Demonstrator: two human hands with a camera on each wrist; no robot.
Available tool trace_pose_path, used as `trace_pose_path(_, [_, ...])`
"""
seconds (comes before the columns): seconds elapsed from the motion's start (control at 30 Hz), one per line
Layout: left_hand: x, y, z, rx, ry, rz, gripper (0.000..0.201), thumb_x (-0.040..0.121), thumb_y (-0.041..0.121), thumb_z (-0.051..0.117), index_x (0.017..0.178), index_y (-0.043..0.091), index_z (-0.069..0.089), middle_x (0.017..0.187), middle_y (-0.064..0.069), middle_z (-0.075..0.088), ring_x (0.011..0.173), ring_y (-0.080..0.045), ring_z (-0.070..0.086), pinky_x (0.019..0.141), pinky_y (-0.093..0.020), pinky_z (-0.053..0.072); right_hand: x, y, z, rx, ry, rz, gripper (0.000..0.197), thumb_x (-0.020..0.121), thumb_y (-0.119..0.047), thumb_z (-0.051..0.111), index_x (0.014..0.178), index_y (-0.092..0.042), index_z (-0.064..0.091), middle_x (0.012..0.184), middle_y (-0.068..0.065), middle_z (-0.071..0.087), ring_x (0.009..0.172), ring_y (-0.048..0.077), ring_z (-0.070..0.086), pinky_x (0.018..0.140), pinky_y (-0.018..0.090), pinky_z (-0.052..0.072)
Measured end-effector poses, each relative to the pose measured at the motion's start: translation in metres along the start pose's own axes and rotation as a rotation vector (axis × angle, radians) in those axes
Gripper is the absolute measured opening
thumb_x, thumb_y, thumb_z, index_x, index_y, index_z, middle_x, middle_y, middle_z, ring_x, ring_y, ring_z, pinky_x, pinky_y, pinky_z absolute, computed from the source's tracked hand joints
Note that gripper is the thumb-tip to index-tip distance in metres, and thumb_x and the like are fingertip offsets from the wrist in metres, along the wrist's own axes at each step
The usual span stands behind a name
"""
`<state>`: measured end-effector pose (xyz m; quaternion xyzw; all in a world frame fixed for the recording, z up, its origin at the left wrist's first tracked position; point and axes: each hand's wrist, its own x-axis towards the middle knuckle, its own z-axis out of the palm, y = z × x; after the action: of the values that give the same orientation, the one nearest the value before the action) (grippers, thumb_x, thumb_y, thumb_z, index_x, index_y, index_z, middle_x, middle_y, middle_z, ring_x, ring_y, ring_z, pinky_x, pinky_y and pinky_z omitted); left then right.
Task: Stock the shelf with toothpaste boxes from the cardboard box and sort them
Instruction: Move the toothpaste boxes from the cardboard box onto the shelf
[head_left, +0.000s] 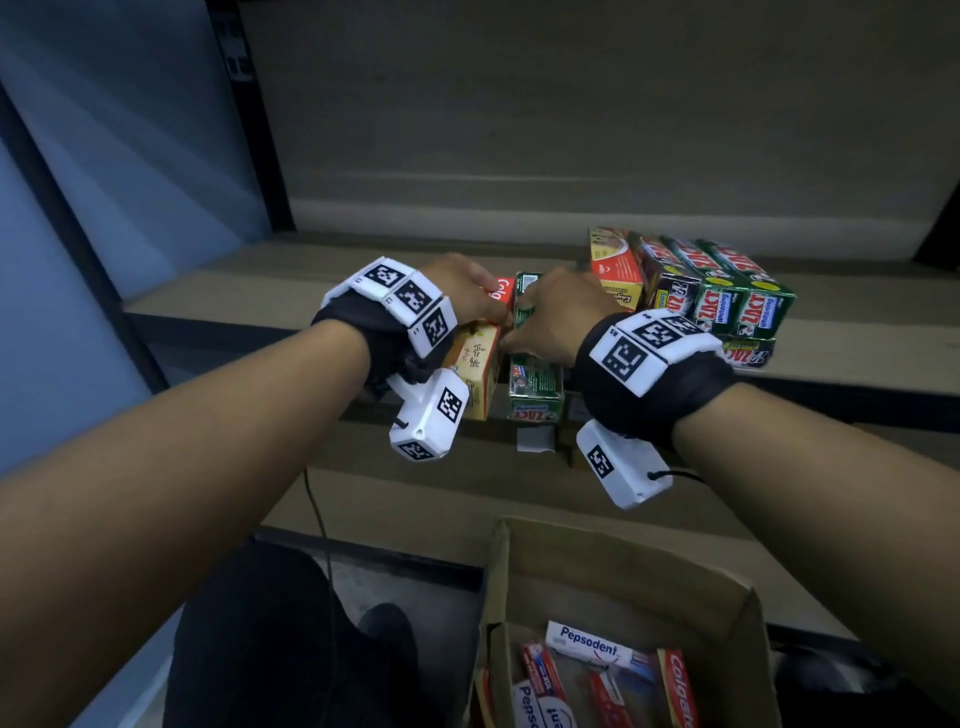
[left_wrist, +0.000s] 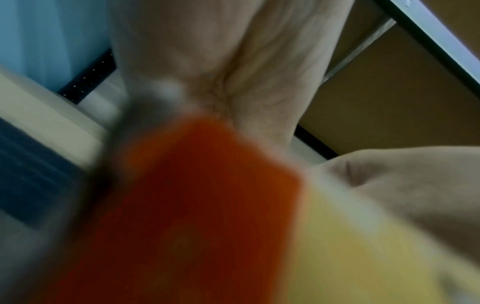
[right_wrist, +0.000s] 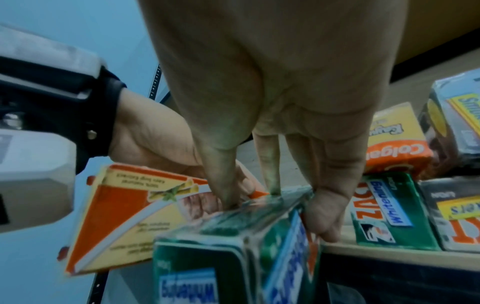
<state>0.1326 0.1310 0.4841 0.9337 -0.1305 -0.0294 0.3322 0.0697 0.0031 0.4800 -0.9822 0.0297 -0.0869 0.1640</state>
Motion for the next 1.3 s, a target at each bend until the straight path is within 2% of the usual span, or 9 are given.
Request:
trace_pose_path(0.1, [0.004, 0.003, -0.007, 0.019, -0.062, -0.016, 0.039, 0.083, 0.03, 0.076, 0.12, 0.021, 0.069, 0.108, -0.001, 0.071, 0.098, -0.019, 0.067, 0.094, -0.035, 0.054, 0.007, -0.006, -0.005, -0.171, -0.076, -0.035, 0.038, 0.086, -0.046, 0.068, 0.102, -0.012, 0.07, 0.088, 0.003, 0.064, 0.09, 0.021, 0.063, 0.076, 0.031, 0.052])
trace_pose_path(0.3, [0.018, -0.001, -0.015, 0.006, -0.178, -0.014, 0.043, 0.083, 0.037, 0.076, 0.124, 0.027, 0.067, 0.105, 0.005, 0.072, 0.086, -0.012, 0.067, 0.078, -0.025, 0.055, 0.018, -0.016, -0.016, -0.342, -0.194, -0.107, 0.037, 0.096, -0.035, 0.061, 0.118, -0.005, 0.066, 0.116, 0.009, 0.068, 0.1, 0.021, 0.064, 0.085, 0.029, 0.049])
trace_pose_path(0.47, [0.027, -0.01, -0.015, -0.068, -0.217, -0.042, 0.057, 0.077, 0.043, 0.081, 0.129, 0.03, 0.064, 0.111, 0.004, 0.073, 0.098, -0.015, 0.07, 0.097, -0.037, 0.053, 0.025, -0.011, -0.031, -0.361, -0.297, -0.167, 0.041, 0.097, -0.037, 0.059, 0.115, -0.001, 0.068, 0.081, 0.004, 0.058, 0.081, 0.018, 0.055, 0.058, 0.022, 0.04])
trace_pose_path(0.6, [0.026, -0.015, -0.021, -0.111, -0.282, -0.042, 0.072, 0.06, 0.047, 0.087, 0.125, 0.025, 0.066, 0.112, -0.001, 0.074, 0.103, -0.017, 0.07, 0.103, -0.041, 0.05, 0.026, -0.008, -0.048, -0.356, -0.465, -0.138, 0.043, 0.092, -0.047, 0.063, 0.113, -0.009, 0.066, 0.083, -0.003, 0.061, 0.078, 0.013, 0.058, 0.061, 0.024, 0.042])
trace_pose_path(0.7, [0.017, -0.015, -0.032, -0.197, -0.413, -0.055, 0.068, 0.068, 0.026, 0.089, 0.129, 0.017, 0.061, 0.122, -0.017, 0.068, 0.112, -0.024, 0.065, 0.107, -0.045, 0.045, 0.023, -0.002, -0.056, -0.227, -0.665, -0.066, 0.05, 0.082, -0.049, 0.073, 0.12, -0.02, 0.06, 0.126, 0.003, 0.062, 0.119, 0.022, 0.055, 0.084, 0.027, 0.044])
trace_pose_path(0.83, [0.006, -0.01, -0.041, -0.086, -0.555, -0.038, 0.079, 0.067, 0.028, 0.088, 0.138, 0.026, 0.053, 0.123, -0.002, 0.07, 0.114, -0.018, 0.066, 0.102, -0.036, 0.049, 0.015, 0.0, -0.056, -0.443, -0.661, -0.072, 0.108, 0.06, -0.059, 0.085, 0.149, -0.021, 0.04, 0.155, 0.006, 0.04, 0.141, 0.027, 0.039, 0.113, 0.043, 0.035])
trace_pose_path(1.0, [-0.003, -0.007, -0.043, 0.008, -0.662, -0.003, 0.127, 0.048, 0.024, 0.098, 0.154, 0.03, 0.029, 0.145, 0.0, 0.05, 0.125, -0.019, 0.057, 0.1, -0.032, 0.051, 0.011, 0.0, -0.048, -0.456, -0.498, -0.14, 0.08, 0.059, -0.063, 0.084, 0.121, -0.019, 0.06, 0.118, 0.0, 0.061, 0.101, 0.02, 0.058, 0.086, 0.033, 0.049])
trace_pose_path(1.13, [-0.006, -0.011, -0.043, 0.097, -0.661, 0.082, 0.12, 0.054, 0.025, 0.097, 0.153, 0.031, 0.03, 0.135, 0.006, 0.06, 0.121, -0.011, 0.06, 0.107, -0.031, 0.046, 0.011, -0.004, -0.048, -0.481, -0.438, -0.153, 0.048, 0.064, -0.061, 0.083, 0.08, -0.024, 0.056, 0.084, -0.005, 0.06, 0.072, 0.01, 0.053, 0.054, 0.025, 0.038])
trace_pose_path(1.3, [-0.002, -0.008, -0.039, 0.101, -0.535, 0.139, 0.099, 0.062, 0.027, 0.091, 0.148, 0.031, 0.042, 0.136, 0.017, 0.057, 0.122, -0.002, 0.056, 0.103, -0.017, 0.042, 0.02, -0.006, -0.047, -0.527, -0.411, -0.193, 0.047, 0.061, -0.059, 0.085, 0.07, -0.025, 0.055, 0.071, -0.008, 0.06, 0.064, 0.009, 0.055, 0.051, 0.025, 0.037])
